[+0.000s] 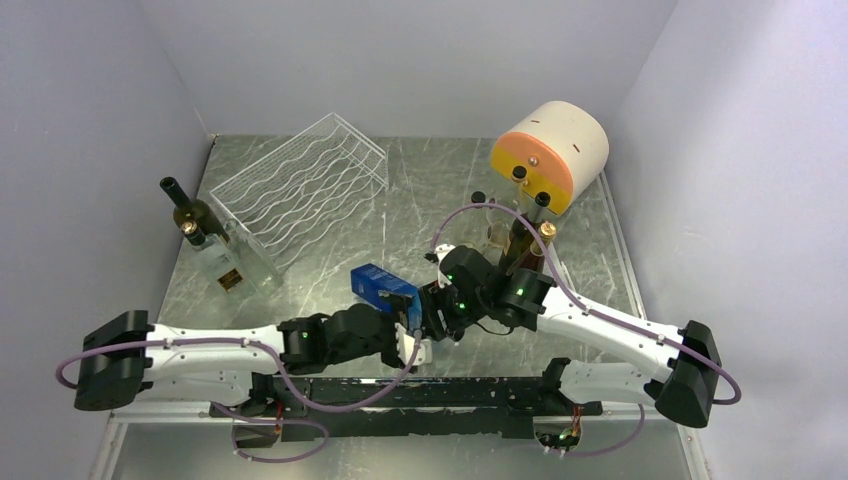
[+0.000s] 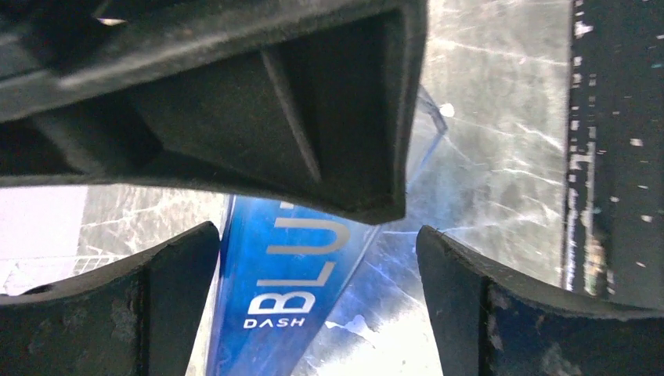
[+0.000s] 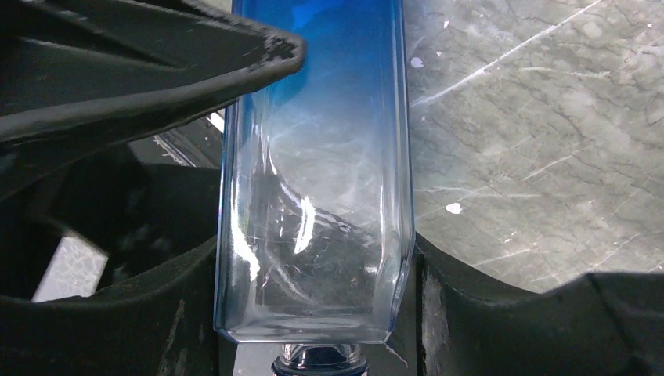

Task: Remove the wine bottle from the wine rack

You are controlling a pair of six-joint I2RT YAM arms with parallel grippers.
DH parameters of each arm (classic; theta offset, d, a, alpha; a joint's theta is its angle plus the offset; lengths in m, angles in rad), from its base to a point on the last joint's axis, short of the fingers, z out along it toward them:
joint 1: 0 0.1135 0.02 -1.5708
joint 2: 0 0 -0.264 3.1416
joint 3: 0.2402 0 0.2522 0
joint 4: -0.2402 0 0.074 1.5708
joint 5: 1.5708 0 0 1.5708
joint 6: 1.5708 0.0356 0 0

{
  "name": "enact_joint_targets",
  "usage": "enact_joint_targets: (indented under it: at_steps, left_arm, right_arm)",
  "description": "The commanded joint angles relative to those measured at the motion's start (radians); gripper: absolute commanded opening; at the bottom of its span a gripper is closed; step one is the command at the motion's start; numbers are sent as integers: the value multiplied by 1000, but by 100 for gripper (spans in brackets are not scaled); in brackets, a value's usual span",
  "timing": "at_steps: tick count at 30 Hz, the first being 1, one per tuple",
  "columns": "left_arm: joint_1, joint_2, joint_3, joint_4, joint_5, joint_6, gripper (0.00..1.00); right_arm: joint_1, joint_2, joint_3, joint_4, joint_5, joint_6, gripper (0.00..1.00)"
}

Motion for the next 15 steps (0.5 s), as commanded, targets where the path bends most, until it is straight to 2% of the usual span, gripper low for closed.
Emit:
enact_joint_targets:
  at_steps: [1,2,5,6,7,9,10,12,15]
  left_arm:
    - [-11,74,-18,195,-126,27,100]
    - [-12,88,-16,210,-130,24,100]
    - [-12,108,-16,248,-136,3,90]
    - [-13,114,-15,257,-152,-5,77]
    - [-14,118,-15,267,-176,-15,66]
    - [-14,118,-13,275,-221,-35,48]
    - [-14,113,-14,273,-237,-46,42]
    - [-14,93,-21,268,-265,-84,35]
    - [-14,45,-46,266,-300,-152,26]
  right_arm:
    - [2,-38,57,126,-51,9,0]
    - [2,-38,56,127,-54,10,0]
    - [2,-46,53,124,-53,13,0]
    - [2,-52,52,126,-53,14,0]
    - [2,-59,49,129,-54,15,5]
    - [2,-76,46,137,-50,17,15]
    - [2,-84,48,138,-38,18,23]
    - [3,-92,65,131,-6,14,42]
    - [2,-86,114,108,33,3,64]
